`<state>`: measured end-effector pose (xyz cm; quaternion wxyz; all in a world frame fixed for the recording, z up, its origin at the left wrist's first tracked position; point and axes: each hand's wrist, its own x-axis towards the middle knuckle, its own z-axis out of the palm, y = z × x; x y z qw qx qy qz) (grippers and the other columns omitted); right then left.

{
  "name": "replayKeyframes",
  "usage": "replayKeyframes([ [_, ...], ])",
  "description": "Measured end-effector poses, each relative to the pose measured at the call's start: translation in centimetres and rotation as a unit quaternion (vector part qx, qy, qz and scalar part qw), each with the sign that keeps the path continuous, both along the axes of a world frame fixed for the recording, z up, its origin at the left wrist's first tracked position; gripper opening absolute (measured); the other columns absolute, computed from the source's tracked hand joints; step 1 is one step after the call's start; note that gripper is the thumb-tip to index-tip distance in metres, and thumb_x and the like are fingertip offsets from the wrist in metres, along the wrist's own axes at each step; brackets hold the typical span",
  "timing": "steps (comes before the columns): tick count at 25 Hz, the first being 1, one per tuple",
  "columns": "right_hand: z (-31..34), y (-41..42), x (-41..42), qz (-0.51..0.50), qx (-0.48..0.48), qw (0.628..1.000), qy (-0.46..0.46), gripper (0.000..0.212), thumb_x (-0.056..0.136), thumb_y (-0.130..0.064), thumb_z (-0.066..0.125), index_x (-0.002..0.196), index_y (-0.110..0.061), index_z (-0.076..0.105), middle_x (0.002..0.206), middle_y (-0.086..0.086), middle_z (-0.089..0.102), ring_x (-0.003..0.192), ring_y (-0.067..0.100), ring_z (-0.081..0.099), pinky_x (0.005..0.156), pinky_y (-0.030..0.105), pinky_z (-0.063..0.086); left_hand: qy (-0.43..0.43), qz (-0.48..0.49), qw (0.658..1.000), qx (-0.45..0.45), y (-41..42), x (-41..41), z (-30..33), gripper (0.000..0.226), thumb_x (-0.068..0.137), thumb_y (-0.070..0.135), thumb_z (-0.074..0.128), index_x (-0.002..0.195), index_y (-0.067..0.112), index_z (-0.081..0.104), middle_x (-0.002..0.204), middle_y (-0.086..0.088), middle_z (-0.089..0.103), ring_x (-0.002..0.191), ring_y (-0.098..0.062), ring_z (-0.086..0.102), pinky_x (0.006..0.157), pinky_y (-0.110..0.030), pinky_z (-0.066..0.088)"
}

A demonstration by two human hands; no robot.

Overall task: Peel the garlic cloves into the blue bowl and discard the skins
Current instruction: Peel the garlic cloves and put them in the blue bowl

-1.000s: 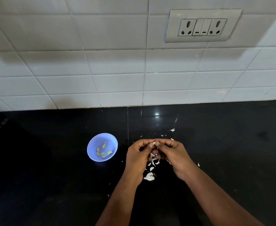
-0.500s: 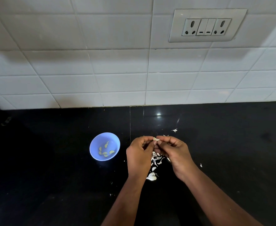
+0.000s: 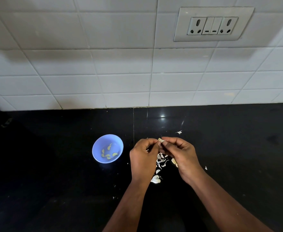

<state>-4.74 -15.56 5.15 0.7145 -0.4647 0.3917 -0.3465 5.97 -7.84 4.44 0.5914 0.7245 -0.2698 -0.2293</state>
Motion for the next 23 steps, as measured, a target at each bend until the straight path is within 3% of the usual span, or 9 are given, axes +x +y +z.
replayKeyframes([
  [2, 0.2, -0.1, -0.3, 0.016, -0.03, 0.999, 0.022, 0.015, 0.093, 0.0, 0.072, 0.106, -0.004, 0.079, 0.099, 0.018, 0.079, 0.096, 0.031, 0.077, 0.091, 0.033, 0.062, 0.06, -0.014, 0.998, 0.015, 0.0, 0.2, 0.2, 0.01, 0.095, 0.016, 0.075, 0.089, 0.024, 0.076, 0.085, 0.011, 0.076, 0.075, -0.012, 0.075, 0.073, -0.041, 0.065],
  [5, 0.5, -0.2, -0.7, 0.047, -0.08, 0.994, 0.06, 0.015, 0.093, -0.003, 0.074, 0.103, -0.011, 0.081, 0.098, 0.011, 0.08, 0.098, 0.027, 0.077, 0.091, 0.03, 0.061, 0.064, -0.041, 0.996, 0.045, 0.0, 0.1, 0.4, 0.014, 0.096, 0.02, 0.07, 0.083, 0.027, 0.072, 0.08, 0.008, 0.076, 0.071, -0.021, 0.073, 0.072, -0.051, 0.063],
  [9, 0.5, 0.0, -0.6, 0.081, -0.132, 0.984, 0.087, 0.022, 0.093, 0.003, 0.07, 0.106, -0.013, 0.079, 0.098, 0.006, 0.08, 0.097, 0.019, 0.077, 0.085, 0.023, 0.059, 0.06, -0.048, 0.996, 0.055, -0.1, -0.2, 0.3, 0.021, 0.094, 0.022, 0.066, 0.08, 0.038, 0.067, 0.082, 0.014, 0.072, 0.068, -0.007, 0.063, 0.073, -0.047, 0.062],
  [14, 0.1, 0.3, 0.1, 0.031, -0.155, 0.983, 0.097, 0.015, 0.094, -0.003, 0.072, 0.105, -0.013, 0.078, 0.096, 0.0, 0.08, 0.091, 0.011, 0.077, 0.077, 0.018, 0.057, 0.086, -0.06, 0.994, 0.033, -0.3, -0.3, 0.4, 0.017, 0.095, 0.019, 0.065, 0.08, 0.025, 0.064, 0.075, 0.006, 0.066, 0.064, -0.008, 0.056, 0.065, -0.039, 0.051],
  [17, -0.6, 0.0, 0.6, 0.014, -0.166, 0.98, 0.108, 0.017, 0.096, -0.004, 0.071, 0.106, -0.017, 0.078, 0.1, 0.0, 0.079, 0.095, 0.017, 0.077, 0.083, 0.027, 0.06, 0.129, -0.045, 0.991, 0.01, -0.2, -0.3, 0.3, 0.006, 0.091, 0.02, 0.064, 0.084, 0.022, 0.063, 0.085, -0.003, 0.071, 0.075, -0.014, 0.062, 0.07, -0.044, 0.056],
  [19, -0.8, -0.2, 0.8, -0.008, -0.145, 0.985, 0.095, 0.017, 0.098, -0.004, 0.068, 0.106, -0.017, 0.077, 0.099, 0.005, 0.079, 0.093, 0.023, 0.077, 0.085, 0.035, 0.062, 0.132, -0.011, 0.991, 0.009, -0.1, 0.2, 0.0, 0.005, 0.089, 0.016, 0.067, 0.086, 0.019, 0.067, 0.088, 0.001, 0.073, 0.078, -0.014, 0.067, 0.076, -0.049, 0.06],
  [21, -0.5, -0.4, 0.9, -0.025, -0.096, 0.994, 0.051, 0.016, 0.1, -0.001, 0.064, 0.107, -0.01, 0.075, 0.097, 0.01, 0.078, 0.09, 0.027, 0.078, 0.083, 0.036, 0.063, 0.104, 0.013, 0.994, 0.038, 0.1, 1.2, -0.5, 0.012, 0.09, 0.013, 0.073, 0.087, 0.024, 0.071, 0.085, 0.007, 0.075, 0.076, -0.01, 0.069, 0.078, -0.045, 0.061],
  [23, -0.3, -0.6, 0.8, -0.026, -0.066, 0.997, 0.03, 0.017, 0.101, -0.001, 0.062, 0.11, -0.008, 0.074, 0.094, 0.009, 0.078, 0.086, 0.026, 0.076, 0.08, 0.035, 0.064, 0.079, -0.002, 0.995, 0.065, 0.2, 1.8, -0.5, 0.018, 0.095, 0.016, 0.07, 0.101, 0.033, 0.075, 0.089, 0.013, 0.077, 0.073, -0.005, 0.072, 0.079, -0.037, 0.061],
])
